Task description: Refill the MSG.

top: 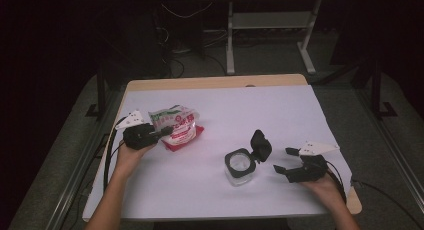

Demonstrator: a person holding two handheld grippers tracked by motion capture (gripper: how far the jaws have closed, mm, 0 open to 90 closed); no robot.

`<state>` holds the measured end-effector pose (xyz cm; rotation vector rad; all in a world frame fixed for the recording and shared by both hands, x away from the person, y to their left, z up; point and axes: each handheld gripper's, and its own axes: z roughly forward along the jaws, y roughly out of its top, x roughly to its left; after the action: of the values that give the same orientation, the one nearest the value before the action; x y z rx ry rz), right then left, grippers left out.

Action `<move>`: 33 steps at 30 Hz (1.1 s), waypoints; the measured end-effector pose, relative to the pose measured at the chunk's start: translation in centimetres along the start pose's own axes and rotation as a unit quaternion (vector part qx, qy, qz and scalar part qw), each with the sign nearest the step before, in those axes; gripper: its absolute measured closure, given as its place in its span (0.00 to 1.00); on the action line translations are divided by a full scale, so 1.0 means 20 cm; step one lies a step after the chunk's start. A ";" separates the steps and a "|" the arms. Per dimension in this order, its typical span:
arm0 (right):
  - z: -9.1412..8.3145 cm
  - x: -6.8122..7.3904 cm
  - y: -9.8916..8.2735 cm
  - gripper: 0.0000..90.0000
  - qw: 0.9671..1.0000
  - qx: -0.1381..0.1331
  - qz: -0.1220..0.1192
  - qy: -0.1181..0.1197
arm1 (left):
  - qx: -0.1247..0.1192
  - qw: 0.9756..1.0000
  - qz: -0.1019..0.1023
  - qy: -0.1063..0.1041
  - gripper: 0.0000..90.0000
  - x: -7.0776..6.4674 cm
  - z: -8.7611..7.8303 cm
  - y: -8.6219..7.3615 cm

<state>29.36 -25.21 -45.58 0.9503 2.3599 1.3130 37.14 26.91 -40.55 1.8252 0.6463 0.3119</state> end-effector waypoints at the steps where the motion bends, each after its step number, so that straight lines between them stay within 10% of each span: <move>1: 0.00 0.00 0.00 0.20 1.000 0.000 -0.001 0.000 | 0.001 1.000 0.000 0.002 0.84 0.00 0.01 0.00; 33: -0.01 0.00 0.00 0.20 1.000 -0.006 0.000 -0.003 | -0.015 1.000 -0.019 -0.005 1.00 -0.01 -0.03 0.04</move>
<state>29.26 -25.28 -45.53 0.9503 2.3452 1.3221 36.86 27.03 -39.50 1.7833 0.6660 0.2844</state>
